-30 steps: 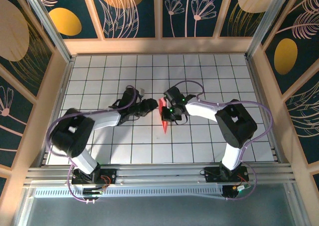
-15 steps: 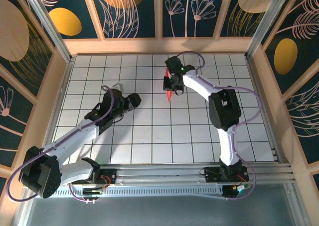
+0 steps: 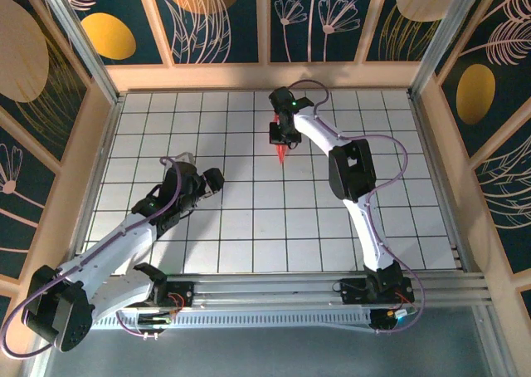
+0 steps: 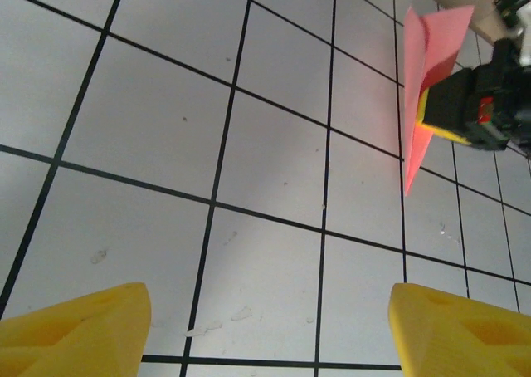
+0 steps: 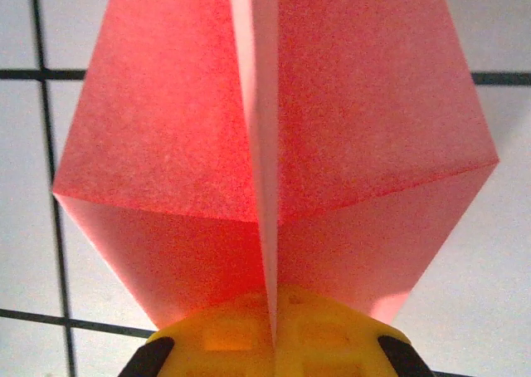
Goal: Fold a paper plane with a square sheet of paper (fold left side to right side)
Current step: Pick up the paper plane from the center of the table, then place the paper plane at the top-center of the table.
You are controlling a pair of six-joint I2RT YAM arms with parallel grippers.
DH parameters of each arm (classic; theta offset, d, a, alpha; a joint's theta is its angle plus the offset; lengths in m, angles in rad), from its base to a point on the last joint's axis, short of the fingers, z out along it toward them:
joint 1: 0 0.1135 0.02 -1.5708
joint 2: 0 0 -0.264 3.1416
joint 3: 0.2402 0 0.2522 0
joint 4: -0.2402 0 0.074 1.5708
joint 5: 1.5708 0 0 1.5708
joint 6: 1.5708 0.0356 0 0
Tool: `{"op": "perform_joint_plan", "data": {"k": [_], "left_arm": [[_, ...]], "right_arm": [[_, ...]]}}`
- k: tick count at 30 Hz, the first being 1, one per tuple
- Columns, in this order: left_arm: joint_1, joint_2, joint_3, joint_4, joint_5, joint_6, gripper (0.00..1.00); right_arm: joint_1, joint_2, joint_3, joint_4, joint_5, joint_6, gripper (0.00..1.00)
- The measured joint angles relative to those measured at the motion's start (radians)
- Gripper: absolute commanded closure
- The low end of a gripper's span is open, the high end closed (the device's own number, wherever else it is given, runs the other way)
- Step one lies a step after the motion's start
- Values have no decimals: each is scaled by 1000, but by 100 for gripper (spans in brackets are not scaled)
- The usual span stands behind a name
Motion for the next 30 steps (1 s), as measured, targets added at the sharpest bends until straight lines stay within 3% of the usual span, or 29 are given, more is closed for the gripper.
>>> {"op": "perform_joint_plan", "data": {"k": [8,30], "left_arm": [[0,-3,-4,0,-13,0,24],[0,37,-4,1,5,0,22]], "right_arm": [[0,21,0,-26,-5,-18,93],[0,32,0,-28,-18,-23,63]]}}
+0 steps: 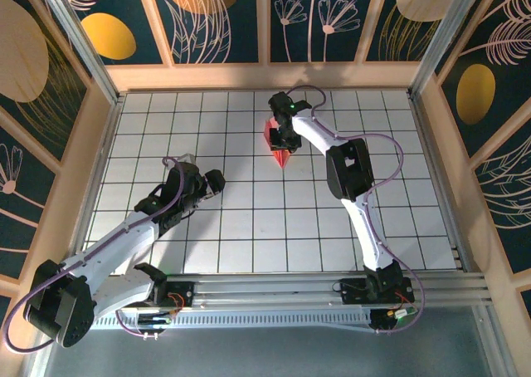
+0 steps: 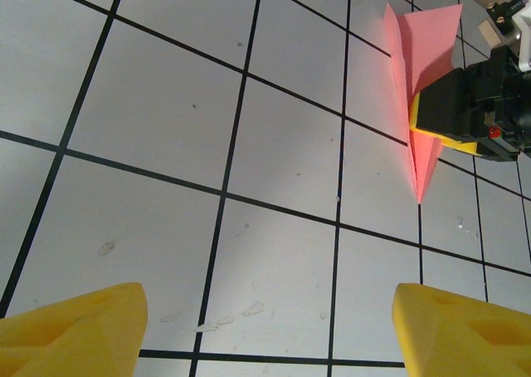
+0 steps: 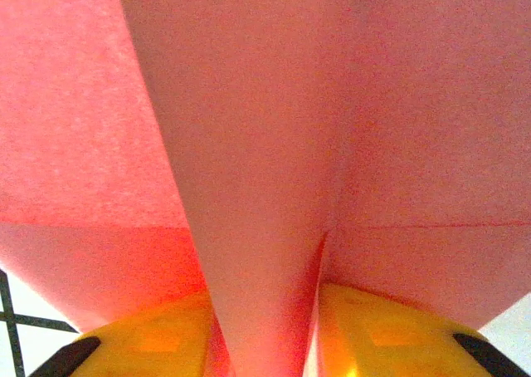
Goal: Fold a paper plane with a square sheet of paper (fold left side to right side)
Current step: Place the paper plane at the top-center of the table.
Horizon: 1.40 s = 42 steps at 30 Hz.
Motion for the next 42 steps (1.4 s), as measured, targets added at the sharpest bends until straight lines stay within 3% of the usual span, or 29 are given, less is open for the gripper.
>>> {"op": "perform_joint_plan", "data": {"k": [42], "left_arm": [[0,109,57,-42,-2,-9,22]], "right_arm": [[11,-61,-53,16,56,85,59]]}}
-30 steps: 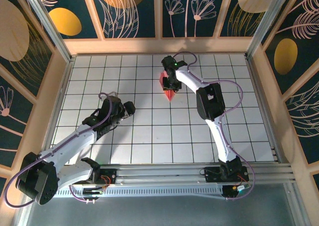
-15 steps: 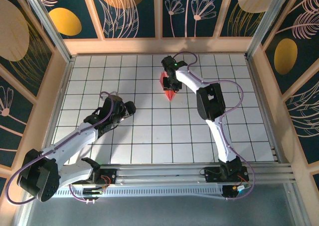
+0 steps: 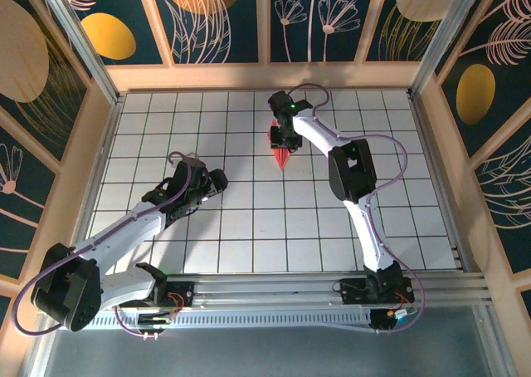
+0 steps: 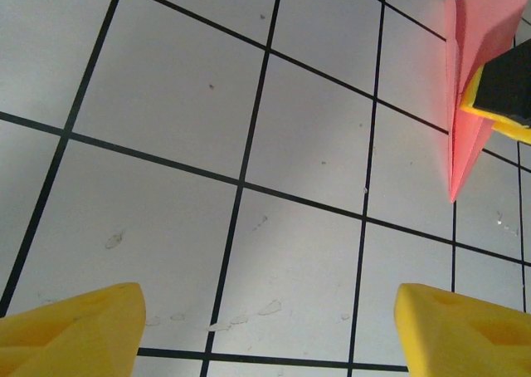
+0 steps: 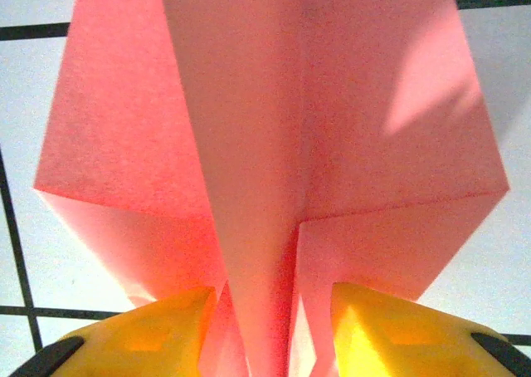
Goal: Fold a paper plane with a square sheet of paper (fold left side to right side)
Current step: Place the paper plane at the top-center of the table.
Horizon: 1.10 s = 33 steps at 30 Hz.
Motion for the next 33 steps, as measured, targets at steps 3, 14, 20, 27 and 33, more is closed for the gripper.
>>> {"op": "perform_joint_plan", "data": {"k": [3,14,20,27,33], "left_arm": [[0,6,0,0,3,0,22],[0,9,11,0,6,0,21],[0,10,15,0,6,0,21],[14,10,31,5,7,-2,12],[108,2,31,32,32,-10,4]], "right_arm": [[0,-2,0,-7,10,0,59],[3,-5,0,-19,23,-2,53],[12,-29,0,-40,27,-21,47],[15,-109,0,-65,64,-54,39],[27,-292,-110,-37,105,-88,28]]}}
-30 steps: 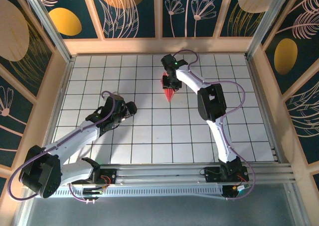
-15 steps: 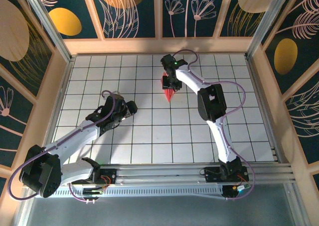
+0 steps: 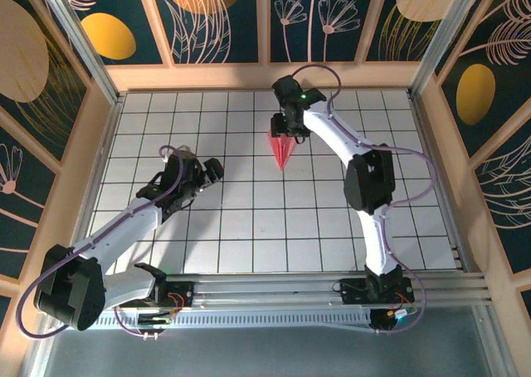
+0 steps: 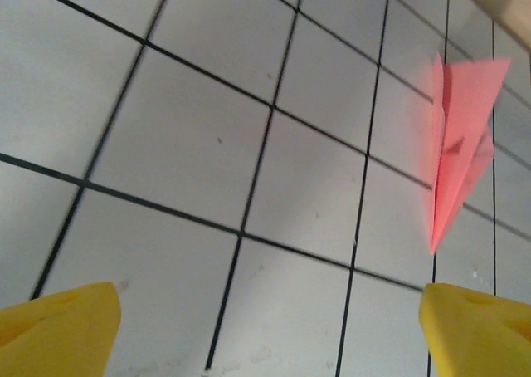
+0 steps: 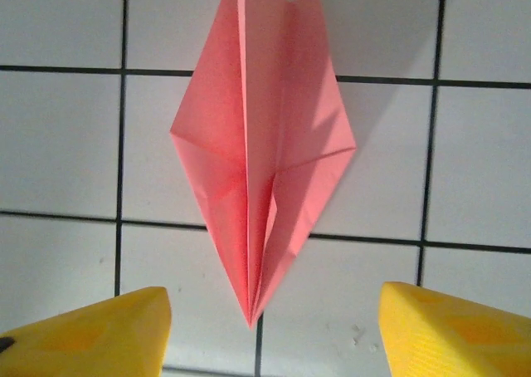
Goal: Fold a paper plane with a square sheet of paper (fold left side to right side)
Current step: Place the paper plane at the top-center of the table, then reset both arms
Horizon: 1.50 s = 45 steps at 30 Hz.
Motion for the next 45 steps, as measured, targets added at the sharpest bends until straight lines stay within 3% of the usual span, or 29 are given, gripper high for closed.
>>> {"op": "perform_joint_plan", "data": {"k": [10,19,26,30,37,45], "left_arm": [[93,-44,16,31,-86,36,1],[103,-60,22,61,-257,106,1],[103,-93,21,101,-378,196,1],[103,-124,13,109,-411,233,1],[103,-163,-37,144,-469,292,1],[109,-115,-139,261,-568,454,1]], "right_arm": [[-6,-414,-452,229,50,-57,1],[-233,-719,-921,504,60,-114,1],[-423,-921,-1278,828,80,-187,1],[-520,-958,-1399,984,47,-189,1],[-582,-955,-1634,1331,-18,-236,1],[-599,-754,-1735,1719,-102,-259,1]]}}
